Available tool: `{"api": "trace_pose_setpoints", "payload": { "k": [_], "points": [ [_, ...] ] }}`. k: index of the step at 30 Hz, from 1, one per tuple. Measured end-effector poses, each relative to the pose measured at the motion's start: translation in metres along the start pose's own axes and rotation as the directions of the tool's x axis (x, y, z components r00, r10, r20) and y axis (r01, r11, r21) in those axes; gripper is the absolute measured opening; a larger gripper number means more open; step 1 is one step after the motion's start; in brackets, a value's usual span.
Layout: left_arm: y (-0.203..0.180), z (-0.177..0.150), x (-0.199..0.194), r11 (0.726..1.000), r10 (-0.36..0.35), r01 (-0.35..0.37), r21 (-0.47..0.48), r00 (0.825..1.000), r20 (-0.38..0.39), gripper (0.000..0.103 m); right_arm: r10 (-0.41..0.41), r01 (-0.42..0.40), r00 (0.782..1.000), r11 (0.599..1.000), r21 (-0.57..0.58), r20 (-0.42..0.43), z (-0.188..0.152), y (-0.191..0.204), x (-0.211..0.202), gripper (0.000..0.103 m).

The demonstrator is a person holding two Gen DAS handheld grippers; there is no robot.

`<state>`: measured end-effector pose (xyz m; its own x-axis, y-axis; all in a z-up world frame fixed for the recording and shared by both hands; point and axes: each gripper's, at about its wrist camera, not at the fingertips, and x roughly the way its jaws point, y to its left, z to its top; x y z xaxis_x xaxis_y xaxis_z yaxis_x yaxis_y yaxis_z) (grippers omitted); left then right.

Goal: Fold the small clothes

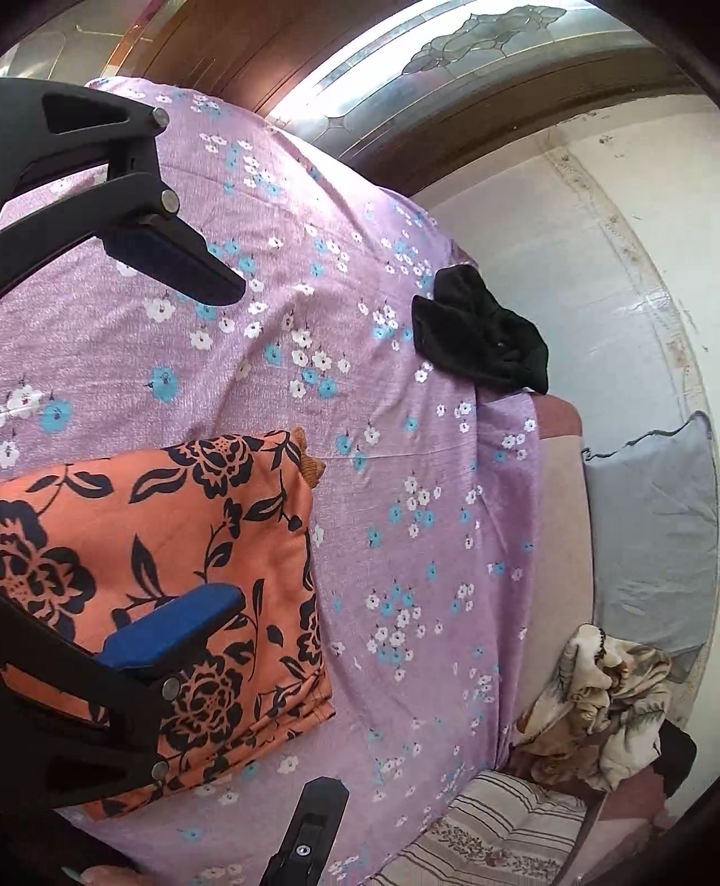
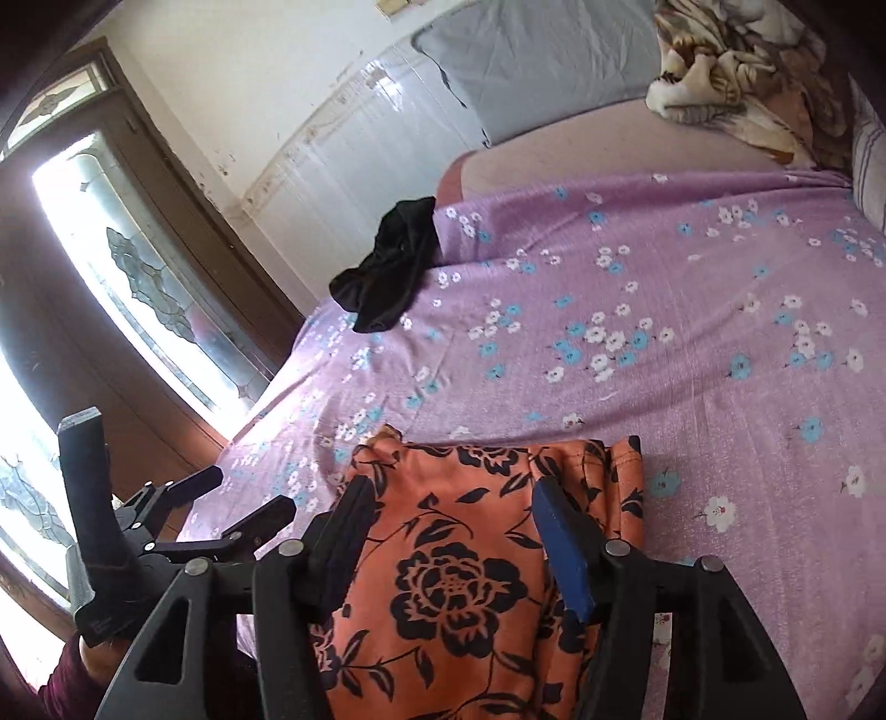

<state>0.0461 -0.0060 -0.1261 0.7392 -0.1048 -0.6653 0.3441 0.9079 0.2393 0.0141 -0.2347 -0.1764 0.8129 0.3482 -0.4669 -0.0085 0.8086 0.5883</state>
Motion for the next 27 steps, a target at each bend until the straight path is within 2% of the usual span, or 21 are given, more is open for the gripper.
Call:
{"api": "trace_pose_setpoints", "payload": {
  "k": [5,12,20,27],
  "points": [
    [0.006,-0.005,-0.037,1.000,-0.001,0.002,-0.015,0.999,0.041,0.100,-0.030,0.030,0.997,1.000,0.001,0.077,-0.015,0.008,-0.030,0.063],
    [0.015,-0.009,-0.070,0.999,0.018,-0.014,-0.046,0.996,0.087,0.100,-0.101,0.101,0.990,0.995,-0.004,0.101,-0.038,0.014,-0.068,0.063],
    [0.031,-0.011,-0.102,0.997,0.022,-0.013,-0.071,0.992,0.126,0.100,-0.158,0.171,0.979,0.980,-0.098,0.127,-0.046,0.047,-0.101,0.063],
    [0.043,-0.011,-0.127,0.996,0.045,-0.030,-0.089,0.985,0.168,0.100,-0.188,0.219,0.967,0.958,-0.186,0.170,-0.039,0.084,-0.124,0.064]
  ]
}}
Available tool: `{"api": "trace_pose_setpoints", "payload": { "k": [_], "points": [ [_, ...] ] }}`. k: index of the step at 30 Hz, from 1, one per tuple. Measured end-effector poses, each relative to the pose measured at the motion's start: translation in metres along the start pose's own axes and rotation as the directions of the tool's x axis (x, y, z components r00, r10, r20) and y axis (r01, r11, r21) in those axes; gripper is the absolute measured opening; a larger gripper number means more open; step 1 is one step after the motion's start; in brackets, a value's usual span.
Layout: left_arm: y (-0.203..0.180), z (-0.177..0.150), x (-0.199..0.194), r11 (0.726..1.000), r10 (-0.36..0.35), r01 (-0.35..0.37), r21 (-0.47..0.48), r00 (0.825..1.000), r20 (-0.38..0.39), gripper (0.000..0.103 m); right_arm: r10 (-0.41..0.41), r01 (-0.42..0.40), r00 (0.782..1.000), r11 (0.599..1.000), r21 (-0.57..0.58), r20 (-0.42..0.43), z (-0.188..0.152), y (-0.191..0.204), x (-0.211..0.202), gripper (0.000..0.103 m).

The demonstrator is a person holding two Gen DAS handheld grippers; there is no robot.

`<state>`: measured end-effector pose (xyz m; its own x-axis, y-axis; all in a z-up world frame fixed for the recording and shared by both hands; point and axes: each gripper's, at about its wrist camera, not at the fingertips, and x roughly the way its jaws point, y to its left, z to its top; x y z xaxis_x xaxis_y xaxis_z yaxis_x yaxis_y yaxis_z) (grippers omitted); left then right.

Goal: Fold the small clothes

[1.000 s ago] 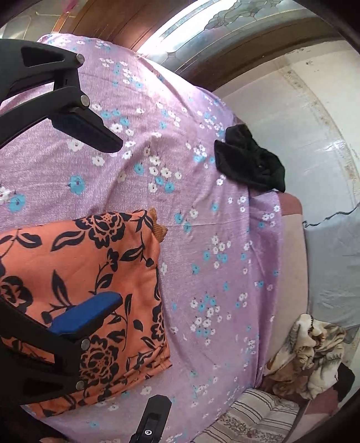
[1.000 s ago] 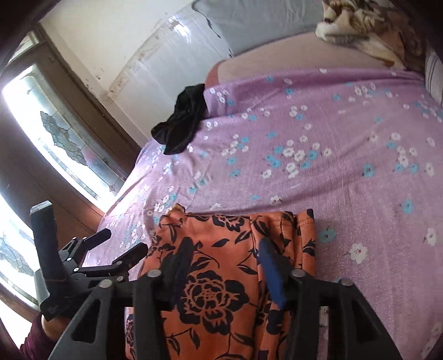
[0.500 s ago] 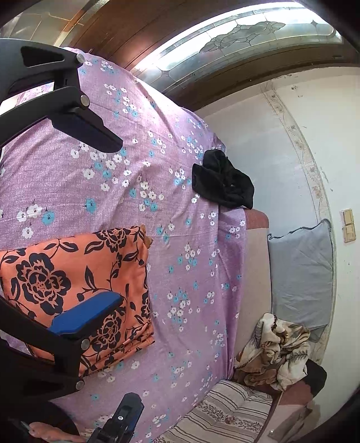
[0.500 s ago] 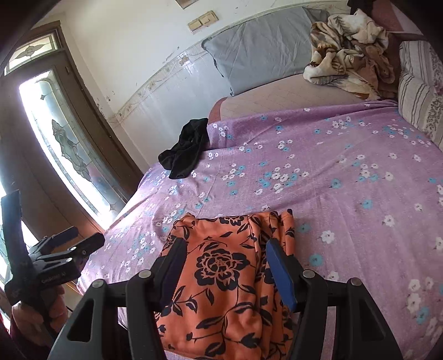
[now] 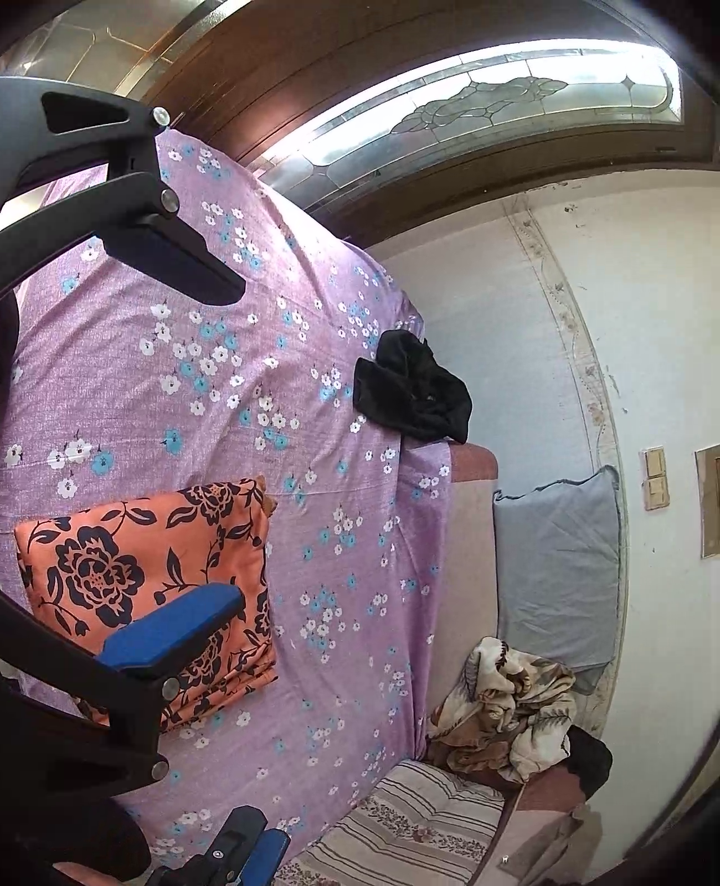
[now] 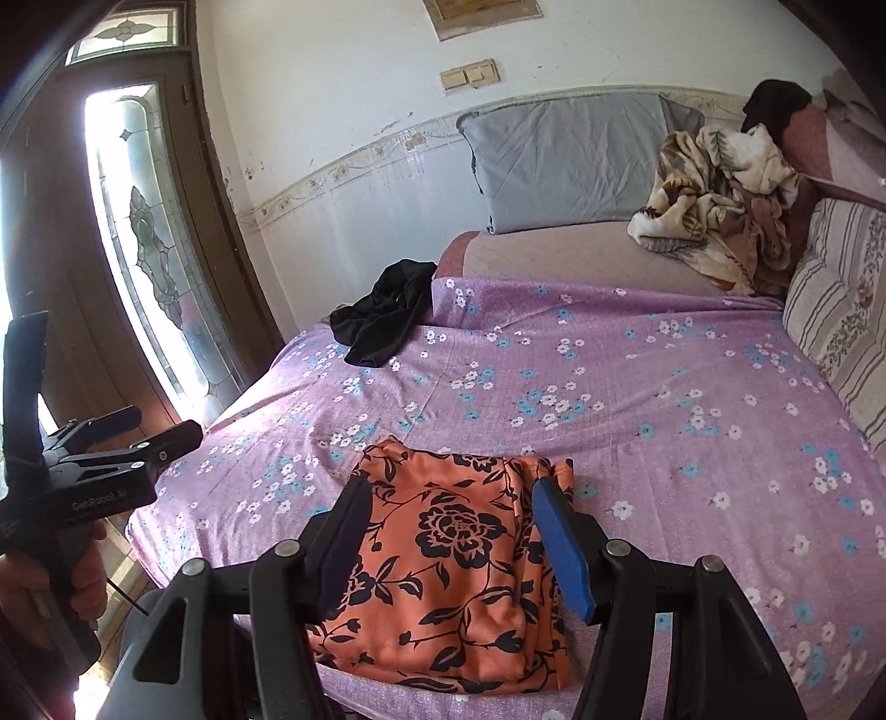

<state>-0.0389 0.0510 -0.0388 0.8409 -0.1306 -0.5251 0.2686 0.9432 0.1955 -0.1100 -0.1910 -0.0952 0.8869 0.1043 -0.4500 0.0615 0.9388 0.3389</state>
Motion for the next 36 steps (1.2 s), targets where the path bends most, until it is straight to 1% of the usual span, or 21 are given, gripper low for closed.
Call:
{"api": "trace_pose_setpoints", "payload": {
  "k": [4,7,11,15,19,21,24,32,36],
  "points": [
    [0.010,0.004,-0.012,1.000,0.000,0.001,-0.027,1.000,0.018,0.100,-0.005,0.005,1.000,1.000,-0.024,0.018,0.010,0.014,-0.013,0.064],
    [0.017,0.007,-0.022,0.999,0.025,-0.023,-0.040,0.999,0.036,0.100,-0.009,0.010,0.999,0.999,-0.041,0.033,0.014,0.022,-0.020,0.064],
    [0.029,0.012,-0.036,0.997,0.055,-0.051,-0.064,0.997,0.060,0.101,-0.040,0.043,0.998,0.996,-0.081,0.043,0.019,0.036,-0.027,0.064],
    [0.039,0.016,-0.051,0.994,0.050,-0.042,-0.101,0.995,0.081,0.101,-0.035,0.041,0.997,0.994,-0.098,0.063,0.027,0.047,-0.037,0.064],
    [0.042,0.016,-0.065,0.993,0.052,-0.040,-0.115,0.993,0.102,0.101,-0.065,0.072,0.995,0.992,-0.103,0.071,0.032,0.057,-0.047,0.064],
    [0.041,0.016,-0.069,0.992,0.050,-0.038,-0.117,0.994,0.102,0.101,-0.073,0.081,0.995,0.991,-0.109,0.072,0.032,0.060,-0.052,0.064],
    [0.038,0.013,-0.075,0.993,0.029,-0.016,-0.118,0.994,0.107,0.102,-0.079,0.087,0.994,0.989,-0.121,0.070,0.030,0.064,-0.059,0.064],
    [0.034,0.009,-0.081,0.993,-0.006,0.016,-0.117,0.996,0.087,0.102,-0.118,0.136,0.987,0.974,-0.179,0.108,0.026,0.074,-0.077,0.064],
    [0.037,0.008,-0.084,0.992,0.008,0.003,-0.126,0.996,0.091,0.102,-0.121,0.142,0.985,0.973,-0.182,0.121,0.028,0.077,-0.084,0.065]
  ]
}}
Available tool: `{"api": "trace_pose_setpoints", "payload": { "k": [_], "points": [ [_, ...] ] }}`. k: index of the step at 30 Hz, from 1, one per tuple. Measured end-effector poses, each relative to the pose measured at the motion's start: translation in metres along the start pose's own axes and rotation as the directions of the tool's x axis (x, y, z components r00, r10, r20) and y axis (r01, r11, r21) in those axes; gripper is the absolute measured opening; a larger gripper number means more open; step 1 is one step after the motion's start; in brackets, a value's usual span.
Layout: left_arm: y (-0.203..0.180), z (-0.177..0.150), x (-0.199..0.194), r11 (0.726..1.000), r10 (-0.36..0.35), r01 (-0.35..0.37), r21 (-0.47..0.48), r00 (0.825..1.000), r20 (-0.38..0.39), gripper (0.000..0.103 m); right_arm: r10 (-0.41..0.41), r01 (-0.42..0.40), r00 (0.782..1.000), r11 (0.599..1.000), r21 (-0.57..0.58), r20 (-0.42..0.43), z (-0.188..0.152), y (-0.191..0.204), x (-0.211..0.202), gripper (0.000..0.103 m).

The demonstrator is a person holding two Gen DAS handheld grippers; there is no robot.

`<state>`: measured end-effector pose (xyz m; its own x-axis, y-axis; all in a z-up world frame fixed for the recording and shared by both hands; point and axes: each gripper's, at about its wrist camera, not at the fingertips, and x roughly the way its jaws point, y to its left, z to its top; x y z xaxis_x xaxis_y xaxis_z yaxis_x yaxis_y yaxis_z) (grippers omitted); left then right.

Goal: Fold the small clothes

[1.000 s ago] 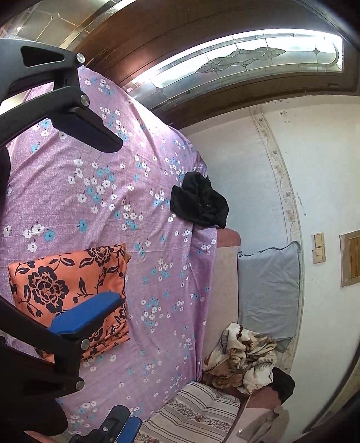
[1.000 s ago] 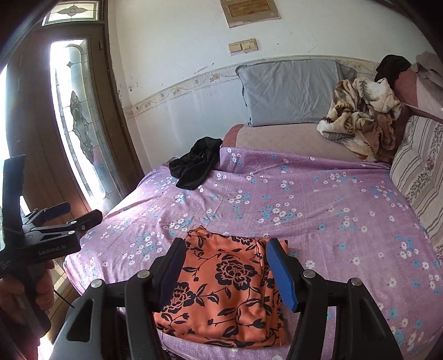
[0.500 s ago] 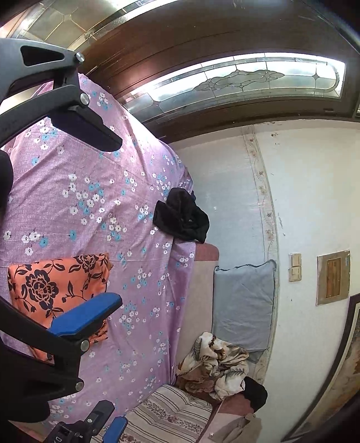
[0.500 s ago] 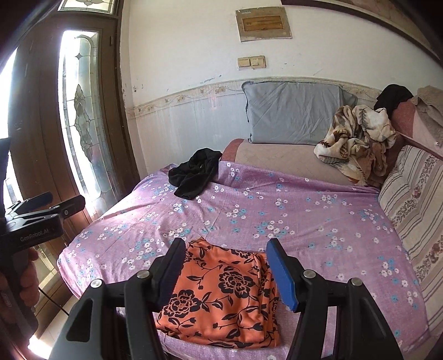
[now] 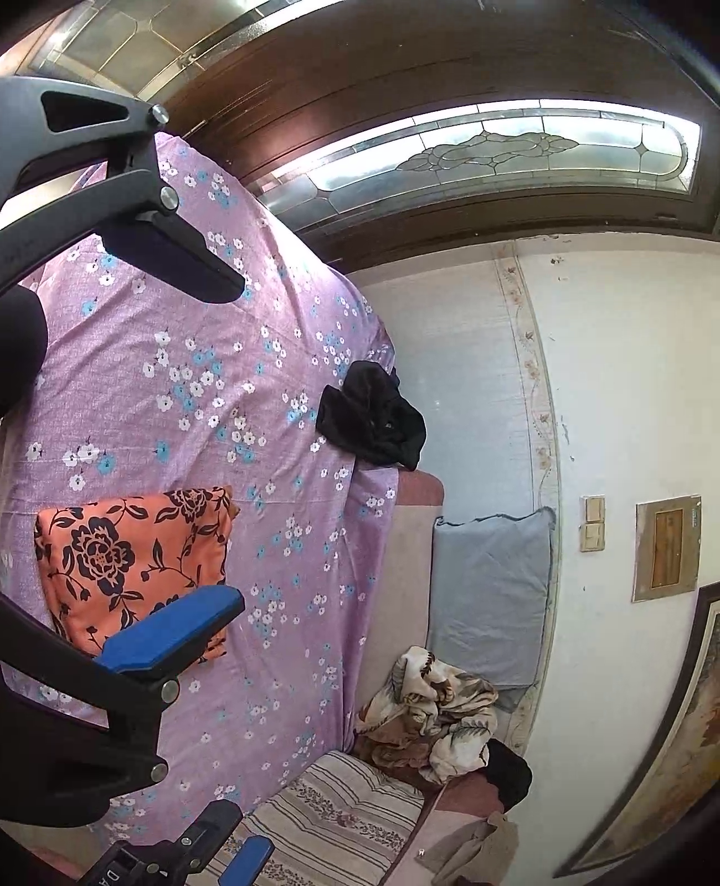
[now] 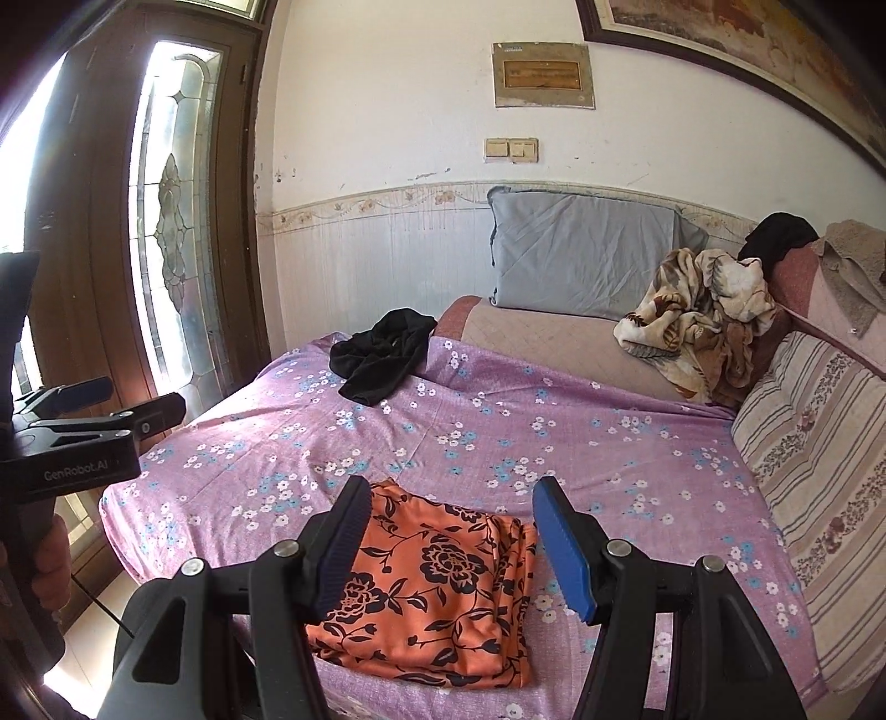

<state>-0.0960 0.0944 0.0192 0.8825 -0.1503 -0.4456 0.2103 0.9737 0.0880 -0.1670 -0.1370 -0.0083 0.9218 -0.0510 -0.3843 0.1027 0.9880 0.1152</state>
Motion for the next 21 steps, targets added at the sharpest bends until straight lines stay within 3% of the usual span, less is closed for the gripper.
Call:
{"api": "trace_pose_setpoints", "payload": {
  "k": [21],
  "points": [
    [0.0000,0.0005,-0.0045,1.000,0.004,-0.004,-0.002,1.000,0.011,0.102,-0.043,0.043,0.999,0.999,-0.029,-0.003,-0.0015,0.0026,0.0017,0.065]
  ]
}}
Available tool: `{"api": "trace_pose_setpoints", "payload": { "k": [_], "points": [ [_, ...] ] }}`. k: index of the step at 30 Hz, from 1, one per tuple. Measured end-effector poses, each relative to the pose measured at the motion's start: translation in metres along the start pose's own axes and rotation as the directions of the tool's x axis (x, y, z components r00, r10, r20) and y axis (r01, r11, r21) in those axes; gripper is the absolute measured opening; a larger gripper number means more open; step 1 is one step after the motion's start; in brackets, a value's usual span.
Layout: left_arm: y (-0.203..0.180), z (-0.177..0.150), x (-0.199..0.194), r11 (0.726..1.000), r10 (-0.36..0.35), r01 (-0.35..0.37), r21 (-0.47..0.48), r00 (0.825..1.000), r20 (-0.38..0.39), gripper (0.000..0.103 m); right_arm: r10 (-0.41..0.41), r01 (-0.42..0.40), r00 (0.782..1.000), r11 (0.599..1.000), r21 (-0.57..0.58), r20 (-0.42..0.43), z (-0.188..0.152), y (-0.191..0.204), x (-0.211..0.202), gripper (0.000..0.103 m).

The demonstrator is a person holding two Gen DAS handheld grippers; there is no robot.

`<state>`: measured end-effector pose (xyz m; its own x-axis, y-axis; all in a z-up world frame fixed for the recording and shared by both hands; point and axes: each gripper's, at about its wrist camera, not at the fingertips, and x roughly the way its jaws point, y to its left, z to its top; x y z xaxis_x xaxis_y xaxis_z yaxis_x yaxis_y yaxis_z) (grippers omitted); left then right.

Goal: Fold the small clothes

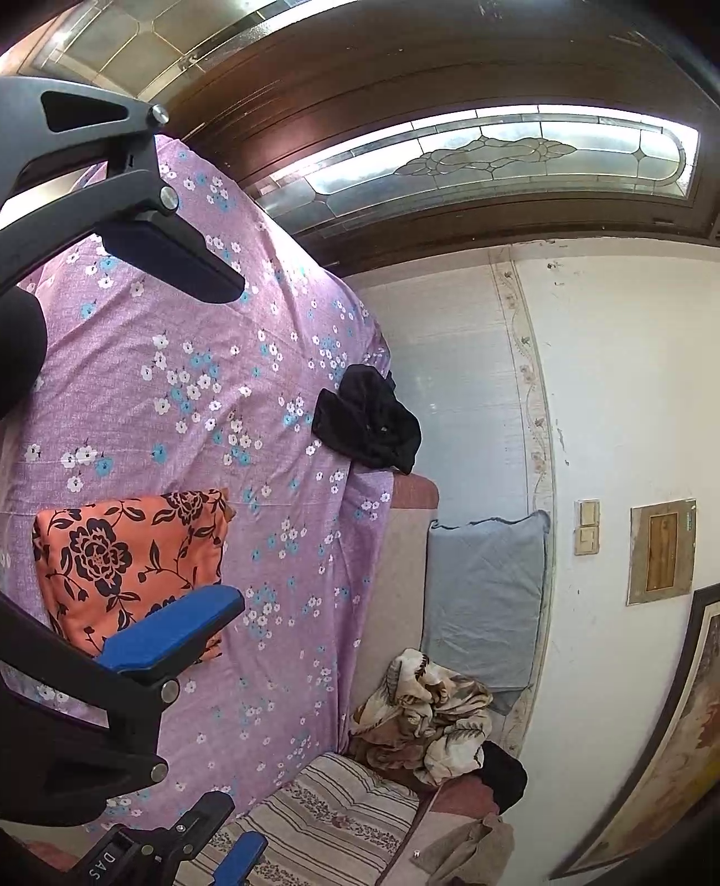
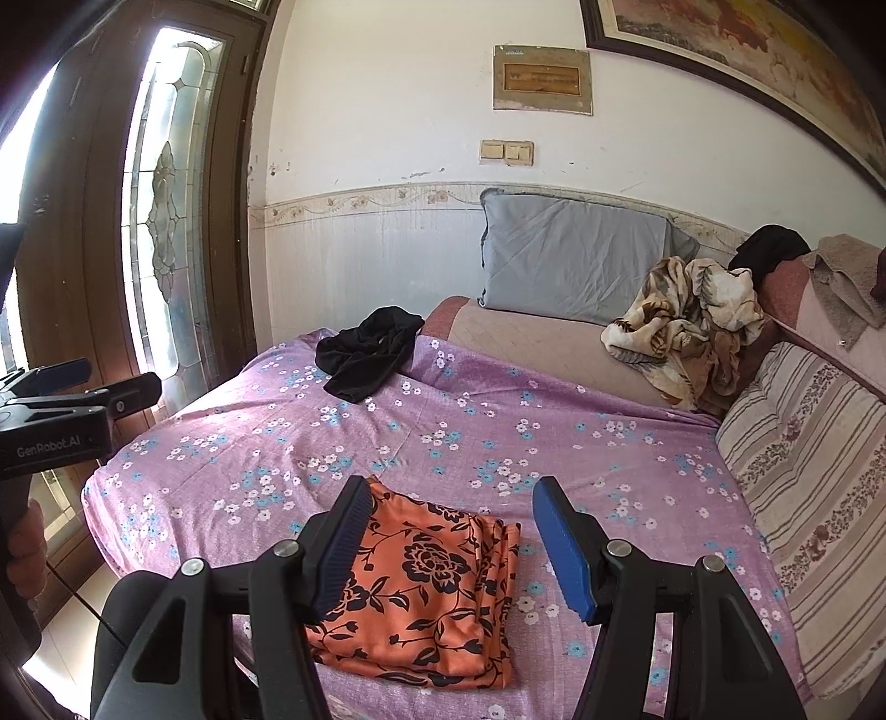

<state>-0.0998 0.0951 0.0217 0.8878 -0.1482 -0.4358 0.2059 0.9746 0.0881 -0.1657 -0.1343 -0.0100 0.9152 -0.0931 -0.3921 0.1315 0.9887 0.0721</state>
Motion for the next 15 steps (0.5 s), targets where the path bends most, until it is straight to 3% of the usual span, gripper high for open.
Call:
{"api": "trace_pose_setpoints", "payload": {
  "k": [15],
  "points": [
    [0.007,-0.006,0.005,1.000,-0.010,0.010,0.017,1.000,-0.029,0.102,-0.022,0.021,1.000,0.999,-0.032,-0.021,-0.002,0.007,0.015,0.065]
  ]
}}
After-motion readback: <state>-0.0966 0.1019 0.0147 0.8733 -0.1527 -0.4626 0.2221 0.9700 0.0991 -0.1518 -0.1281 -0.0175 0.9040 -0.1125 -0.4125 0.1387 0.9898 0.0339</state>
